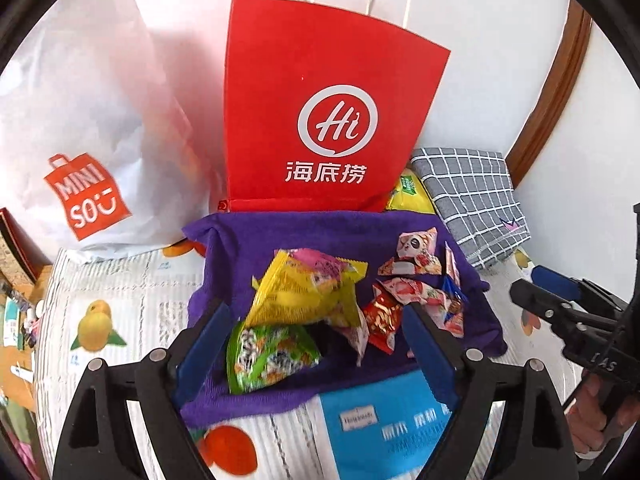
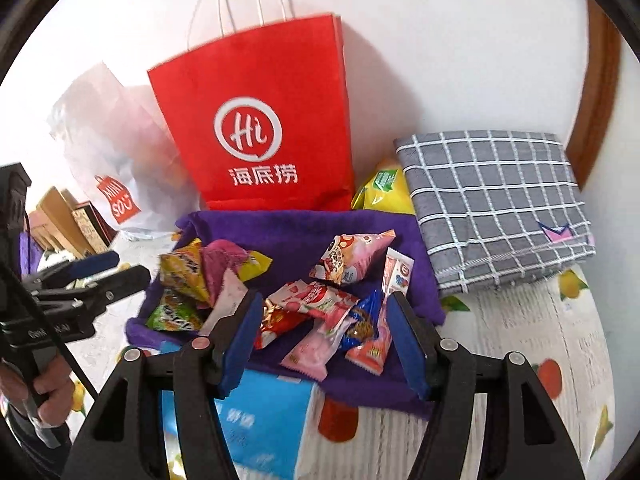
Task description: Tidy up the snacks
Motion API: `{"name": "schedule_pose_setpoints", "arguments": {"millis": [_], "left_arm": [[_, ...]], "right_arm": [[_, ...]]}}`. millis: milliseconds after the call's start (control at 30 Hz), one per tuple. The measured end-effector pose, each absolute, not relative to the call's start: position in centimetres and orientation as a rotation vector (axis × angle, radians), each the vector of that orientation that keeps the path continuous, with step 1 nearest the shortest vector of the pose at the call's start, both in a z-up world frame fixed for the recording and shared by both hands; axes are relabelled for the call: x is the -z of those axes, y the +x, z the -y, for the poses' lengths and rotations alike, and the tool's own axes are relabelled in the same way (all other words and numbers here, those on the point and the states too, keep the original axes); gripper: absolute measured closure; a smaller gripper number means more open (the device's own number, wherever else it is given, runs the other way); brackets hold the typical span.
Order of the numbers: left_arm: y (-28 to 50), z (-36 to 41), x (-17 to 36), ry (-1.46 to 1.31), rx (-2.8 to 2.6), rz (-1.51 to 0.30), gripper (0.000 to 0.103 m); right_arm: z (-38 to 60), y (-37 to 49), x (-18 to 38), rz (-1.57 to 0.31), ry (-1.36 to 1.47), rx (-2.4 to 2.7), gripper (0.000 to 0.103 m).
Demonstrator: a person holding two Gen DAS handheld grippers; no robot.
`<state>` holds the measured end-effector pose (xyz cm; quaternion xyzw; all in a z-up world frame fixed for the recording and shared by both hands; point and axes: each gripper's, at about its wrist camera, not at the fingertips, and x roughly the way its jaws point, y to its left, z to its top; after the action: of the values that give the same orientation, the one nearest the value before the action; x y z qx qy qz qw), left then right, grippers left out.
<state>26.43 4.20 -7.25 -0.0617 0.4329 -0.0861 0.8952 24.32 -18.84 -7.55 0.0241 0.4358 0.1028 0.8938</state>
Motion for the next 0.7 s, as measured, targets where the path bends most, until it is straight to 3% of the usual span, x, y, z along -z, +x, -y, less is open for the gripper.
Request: {"name": "schedule_pose_setpoints", "arguments": {"millis": [333, 433, 700], "left_arm": [[20.4, -3.4, 4.6, -0.136, 0.167, -0.838, 0.009], [18.4, -2.8, 3.8, -0.124, 0.169, -0.817, 0.008], [13.8, -1.4, 2.6, -0.098, 0.185, -0.794, 0.008]], "right_arm": [[19.3, 18.2, 3.8, -0.873, 0.086, -0.165, 0.038], [19.5, 16.2, 3.2, -0.870, 0.093, -0.138, 0.030], [20.5, 11.2, 1.6, -0.839, 0.132, -0.130, 0.023]]}}
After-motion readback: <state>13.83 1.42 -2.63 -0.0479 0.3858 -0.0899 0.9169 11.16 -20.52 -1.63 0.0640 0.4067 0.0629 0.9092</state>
